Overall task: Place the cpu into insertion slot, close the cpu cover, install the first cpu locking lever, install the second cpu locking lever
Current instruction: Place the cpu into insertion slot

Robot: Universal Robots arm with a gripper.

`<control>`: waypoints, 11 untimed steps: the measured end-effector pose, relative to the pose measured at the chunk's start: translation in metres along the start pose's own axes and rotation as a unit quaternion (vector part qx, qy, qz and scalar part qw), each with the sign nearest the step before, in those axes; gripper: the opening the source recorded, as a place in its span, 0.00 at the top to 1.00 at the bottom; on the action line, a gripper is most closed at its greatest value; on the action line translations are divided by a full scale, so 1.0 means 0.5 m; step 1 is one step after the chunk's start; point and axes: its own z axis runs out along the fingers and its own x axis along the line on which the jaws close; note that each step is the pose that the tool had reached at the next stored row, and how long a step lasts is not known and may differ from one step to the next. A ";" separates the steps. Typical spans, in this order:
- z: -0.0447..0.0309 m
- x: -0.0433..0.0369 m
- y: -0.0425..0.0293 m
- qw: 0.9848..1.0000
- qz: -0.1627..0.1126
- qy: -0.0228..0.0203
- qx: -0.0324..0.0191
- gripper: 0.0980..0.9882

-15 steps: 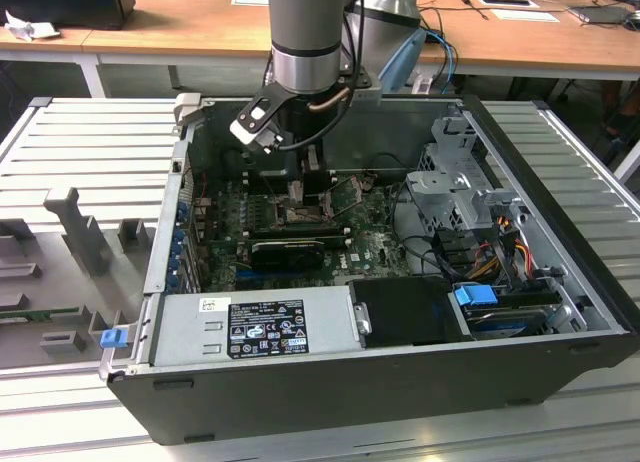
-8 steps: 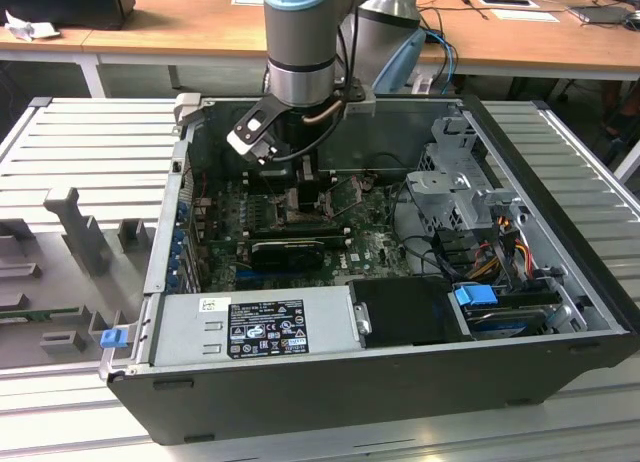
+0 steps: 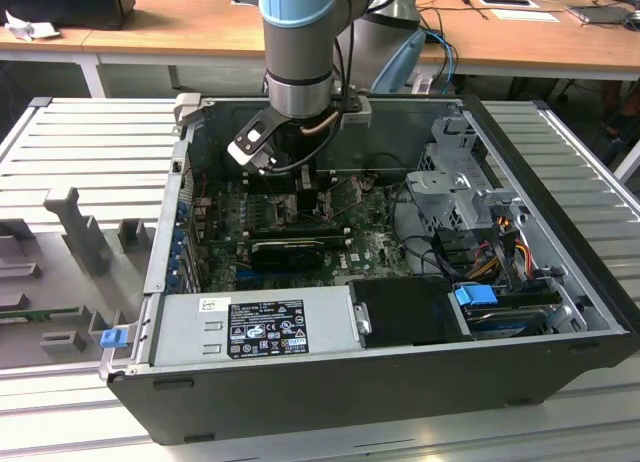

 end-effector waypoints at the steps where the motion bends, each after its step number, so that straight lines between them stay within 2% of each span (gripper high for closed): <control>1: 0.002 0.001 0.000 1.000 0.001 0.000 0.000 0.51; 8: 0.018 0.004 -0.001 1.000 0.012 -0.001 0.000 0.51; 11: 0.018 0.004 -0.001 1.000 0.012 -0.001 0.000 0.51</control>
